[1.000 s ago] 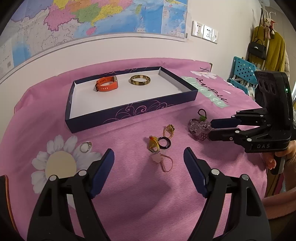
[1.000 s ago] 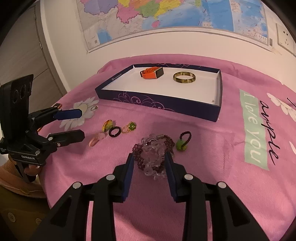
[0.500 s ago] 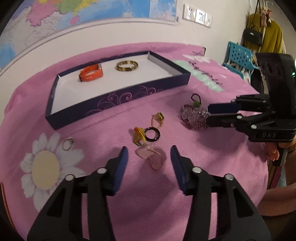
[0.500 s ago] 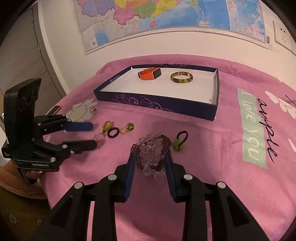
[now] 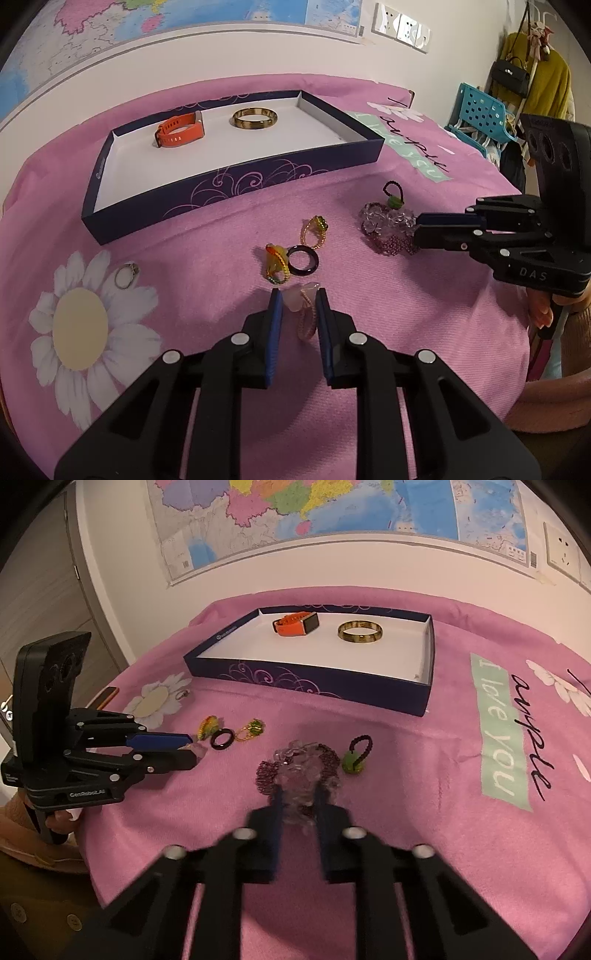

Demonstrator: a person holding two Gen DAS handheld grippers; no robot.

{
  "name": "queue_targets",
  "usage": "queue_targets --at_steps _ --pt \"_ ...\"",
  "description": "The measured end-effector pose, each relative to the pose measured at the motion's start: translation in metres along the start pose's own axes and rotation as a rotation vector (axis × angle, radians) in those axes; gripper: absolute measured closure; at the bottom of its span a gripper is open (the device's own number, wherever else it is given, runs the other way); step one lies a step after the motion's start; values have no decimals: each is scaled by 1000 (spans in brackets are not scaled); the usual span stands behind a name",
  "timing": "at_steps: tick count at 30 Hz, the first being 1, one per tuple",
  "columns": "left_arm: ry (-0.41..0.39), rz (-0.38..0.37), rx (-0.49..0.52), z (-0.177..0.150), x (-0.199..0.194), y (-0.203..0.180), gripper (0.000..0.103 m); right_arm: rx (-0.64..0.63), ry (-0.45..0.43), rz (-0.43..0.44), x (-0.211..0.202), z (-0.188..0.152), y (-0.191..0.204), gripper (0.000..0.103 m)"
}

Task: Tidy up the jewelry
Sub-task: 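Carry the crystal bracelet in the right tool into the box while the left tool carries the earring there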

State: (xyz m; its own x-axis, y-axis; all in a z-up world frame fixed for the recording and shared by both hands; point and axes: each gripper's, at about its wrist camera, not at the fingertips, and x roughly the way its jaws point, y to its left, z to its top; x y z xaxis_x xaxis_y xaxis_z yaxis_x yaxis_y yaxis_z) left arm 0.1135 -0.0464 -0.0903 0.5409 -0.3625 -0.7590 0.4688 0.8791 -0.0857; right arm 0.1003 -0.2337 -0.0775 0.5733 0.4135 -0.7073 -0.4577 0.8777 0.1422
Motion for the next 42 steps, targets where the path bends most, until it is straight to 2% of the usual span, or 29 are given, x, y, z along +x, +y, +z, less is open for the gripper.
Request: queue_targets --at_steps 3,15,33,42 --pt "-3 -9 -13 0 -1 3 84 8 -19 32 -3 0 0 96" --pt "-78 8 -30 11 -24 14 84 47 -128 71 -28 30 -2 96" --pt "-175 40 -38 46 -44 36 84 -16 -224 39 -42 85 2 96" --pt "-207 75 -28 69 -42 47 84 -35 -248 4 -29 116 -4 96"
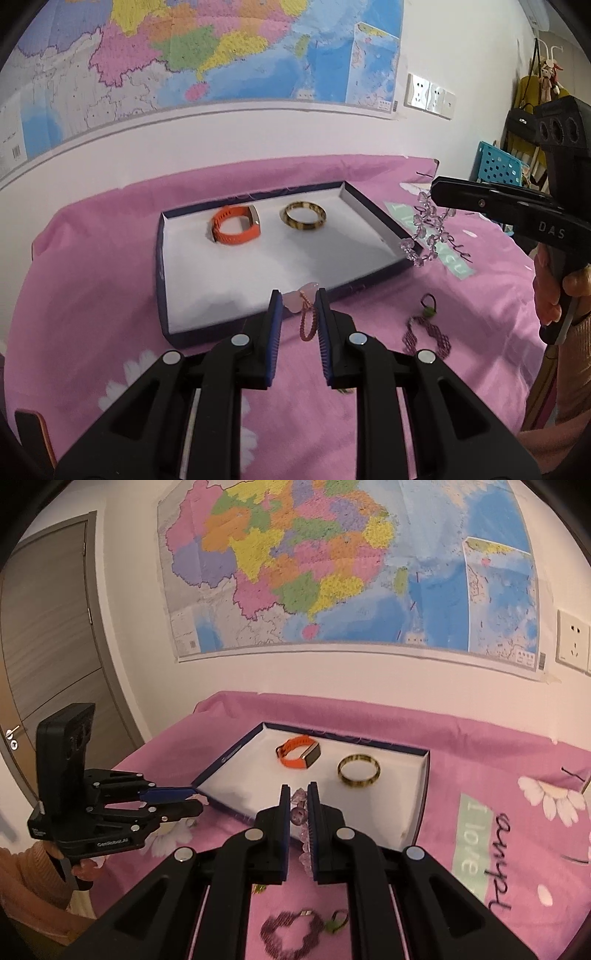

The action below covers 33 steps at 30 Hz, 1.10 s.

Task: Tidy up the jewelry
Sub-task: 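Carry the crystal bracelet in the right tool into the box while the left tool carries the earring there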

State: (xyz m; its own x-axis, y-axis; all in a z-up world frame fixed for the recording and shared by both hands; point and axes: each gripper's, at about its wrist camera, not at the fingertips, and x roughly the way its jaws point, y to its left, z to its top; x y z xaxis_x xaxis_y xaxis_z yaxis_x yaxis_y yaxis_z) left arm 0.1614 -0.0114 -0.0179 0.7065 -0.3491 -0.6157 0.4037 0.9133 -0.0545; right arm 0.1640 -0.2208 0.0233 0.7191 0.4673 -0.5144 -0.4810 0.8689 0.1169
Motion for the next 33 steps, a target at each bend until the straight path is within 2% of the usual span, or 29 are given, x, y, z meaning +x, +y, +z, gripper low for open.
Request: queue_targets --at_steps 11,33 --pt "-14 41 -3 25 24 18 84 18 19 -23 40 21 -13 96" --pt "53 79 -31 46 83 41 84 53 74 7 105 35 -22 96"
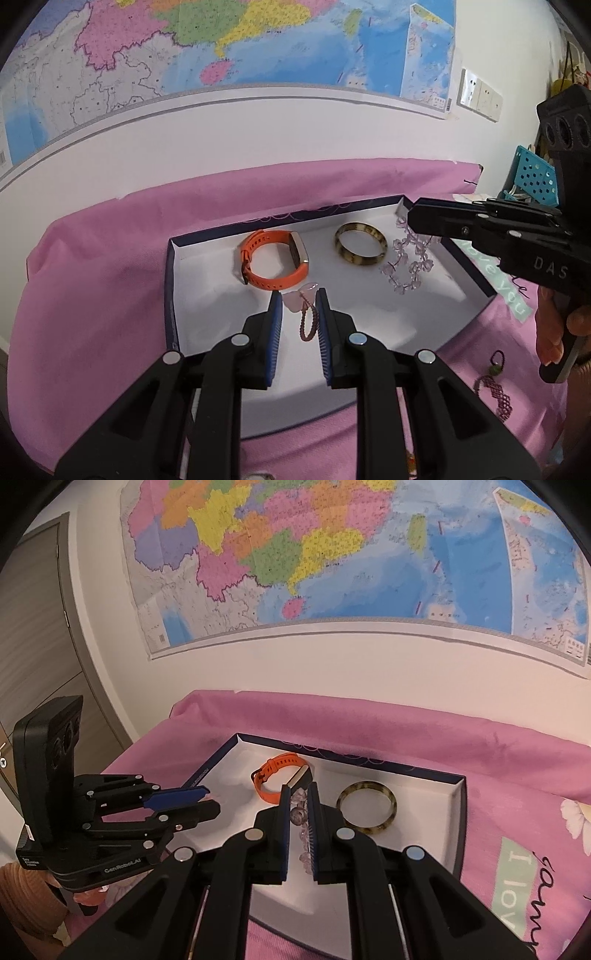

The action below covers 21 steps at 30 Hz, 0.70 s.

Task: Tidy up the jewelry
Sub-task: 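Carry the crystal bracelet in the right tool into the box while the left tool carries the earring there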

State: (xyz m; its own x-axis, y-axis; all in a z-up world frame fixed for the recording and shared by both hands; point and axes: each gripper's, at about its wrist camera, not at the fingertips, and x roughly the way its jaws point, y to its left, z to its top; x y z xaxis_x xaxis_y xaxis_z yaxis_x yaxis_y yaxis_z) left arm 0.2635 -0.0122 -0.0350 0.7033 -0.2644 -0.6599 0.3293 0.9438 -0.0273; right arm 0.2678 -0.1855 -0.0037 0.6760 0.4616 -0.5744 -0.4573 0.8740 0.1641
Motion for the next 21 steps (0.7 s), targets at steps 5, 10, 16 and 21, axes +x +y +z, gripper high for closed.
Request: queue_targets --at_steps 5,10,16,21 --pt "27 18 -5 3 16 3 84 11 19 3 12 0 -4 96" --pt "58 37 0 3 33 3 84 29 46 -3 24 -3 -11 96" --pt "91 39 -10 3 49 5 84 39 74 -25 32 -8 -20 96" --pt "118 53 -10 2 59 3 84 51 92 -41 37 -11 -26 95"
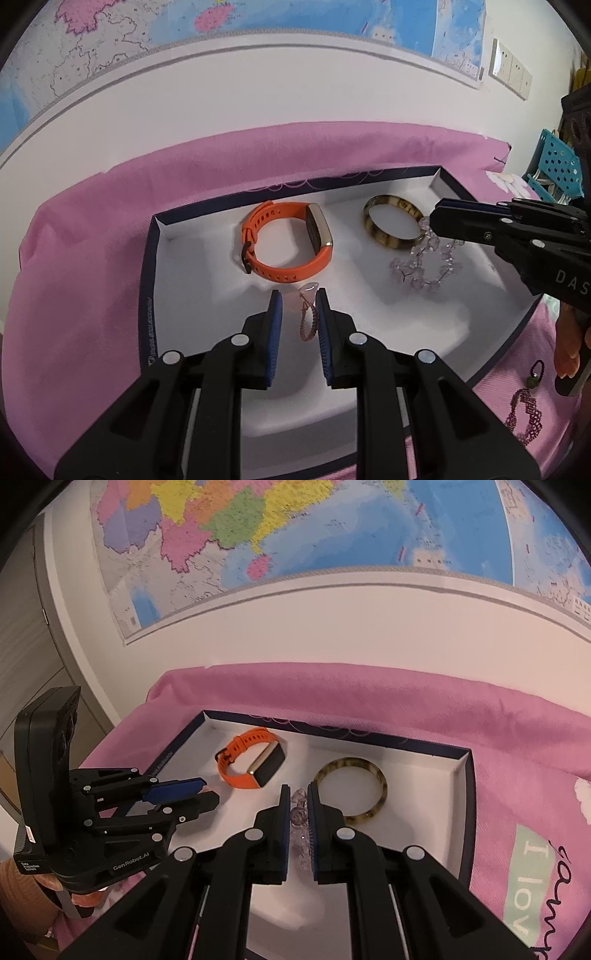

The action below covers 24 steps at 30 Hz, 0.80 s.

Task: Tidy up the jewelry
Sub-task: 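Carry the crystal bracelet in the right tool into the box while the left tool carries the earring there, then open the right tool to drop the crystal bracelet while the left tool releases the earring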

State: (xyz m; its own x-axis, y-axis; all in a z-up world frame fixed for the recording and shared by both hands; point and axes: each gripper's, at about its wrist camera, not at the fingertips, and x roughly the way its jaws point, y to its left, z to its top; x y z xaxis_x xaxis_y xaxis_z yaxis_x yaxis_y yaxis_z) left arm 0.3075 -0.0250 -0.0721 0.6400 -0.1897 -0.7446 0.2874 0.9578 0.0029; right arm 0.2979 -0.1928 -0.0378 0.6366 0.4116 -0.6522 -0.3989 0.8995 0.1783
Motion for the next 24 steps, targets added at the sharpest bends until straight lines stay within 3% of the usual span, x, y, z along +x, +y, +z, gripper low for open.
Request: queue_targets --at_steps 9,15,17,24 --pt "28 1 -20 2 12 2 80 13 25 -19 5 -2 -6 93" --pt "19 -8 -20 0 8 3 66 21 29 -32 4 -5 -10 93" --pt "3 -7 -18 -1 3 4 54 25 28 -33 3 -6 -11 92" --pt "-59 -21 -22 -3 -21 9 42 31 -8 -44 -13 -9 -12 76"
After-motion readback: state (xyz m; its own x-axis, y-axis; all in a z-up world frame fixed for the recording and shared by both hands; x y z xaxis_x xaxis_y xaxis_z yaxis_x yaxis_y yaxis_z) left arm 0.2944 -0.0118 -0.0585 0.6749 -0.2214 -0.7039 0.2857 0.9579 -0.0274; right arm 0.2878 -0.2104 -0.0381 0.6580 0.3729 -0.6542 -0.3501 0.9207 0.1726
